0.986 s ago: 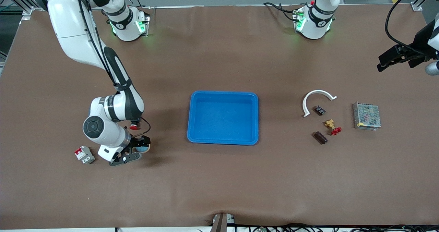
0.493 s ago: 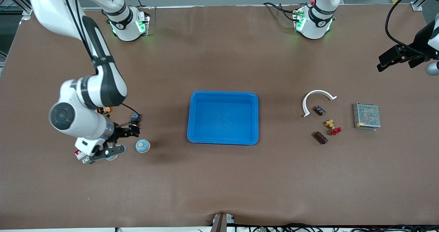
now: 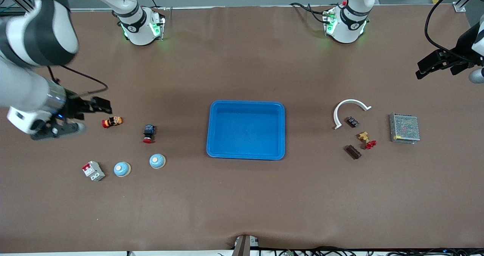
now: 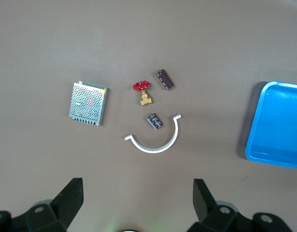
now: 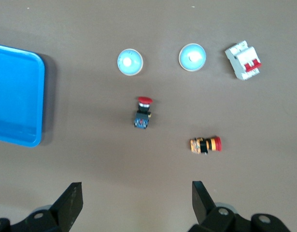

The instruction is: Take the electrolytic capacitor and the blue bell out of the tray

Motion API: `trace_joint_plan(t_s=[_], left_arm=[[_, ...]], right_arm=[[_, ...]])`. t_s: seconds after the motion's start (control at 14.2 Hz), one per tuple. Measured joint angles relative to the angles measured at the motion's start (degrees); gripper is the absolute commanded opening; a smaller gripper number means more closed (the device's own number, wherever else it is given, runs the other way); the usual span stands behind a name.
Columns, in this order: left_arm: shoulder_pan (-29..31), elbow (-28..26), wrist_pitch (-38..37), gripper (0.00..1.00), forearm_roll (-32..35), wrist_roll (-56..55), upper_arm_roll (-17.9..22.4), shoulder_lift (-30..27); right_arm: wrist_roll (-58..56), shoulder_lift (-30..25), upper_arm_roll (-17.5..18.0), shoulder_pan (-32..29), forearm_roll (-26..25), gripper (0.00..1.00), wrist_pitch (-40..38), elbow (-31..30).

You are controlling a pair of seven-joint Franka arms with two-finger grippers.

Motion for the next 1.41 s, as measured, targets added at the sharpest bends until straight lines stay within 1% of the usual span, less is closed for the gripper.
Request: trace_joint_plan(t_s=[0.07,0.21,0.35,0.42,0.63,0.99,1.27,1.41], left_arm=[[0.0,0.0,0.0,1.0,0.0,0.0,0.0,0.0],[0.0,0.0,0.0,1.0,0.0,0.0,0.01,0.0],[0.01,0.0,0.0,1.0,0.0,0.0,0.02,0.01],[0.01,0.0,0.0,1.0,0.0,0.0,0.02,0.01],[0.01,0.0,0.0,1.0,0.0,0.0,0.03,0.04],[-0.15,-0.15,-0.03,1.0,0.0,-0.32,-0.26,0.06],[-0.27,-1.07,0.0,1.0,0.0,-4.01,-2.29,-0.26],[-0.23,-1.35,0.0,1.0,0.0,-4.22,-2.63,-0.58]], right_arm=[[1.7,-1.77,-0.14,-0.02,-0.61,1.0,-1.69,-0.1],[7.09,-5.04,0.43,0.6,-4.02,1.0,-4.45,-0.17],[10.24,-8.16,1.46,2.95,-7.04,1.0,-6.3,-0.22],[11.2,-9.51,1.77,4.24,-7.78,1.0,-7.07,-0.25],[11.77,-11.88,1.87,5.3,-8.39,1.0,-8.4,-0.4],[11.76,-12.88,1.5,5.2,-8.45,1.0,-8.96,-0.32],[11.71,-15.34,1.16,4.98,-8.51,1.0,-9.71,-0.06],[11.68,-16.11,1.02,4.65,-8.52,1.0,-9.94,-0.06]])
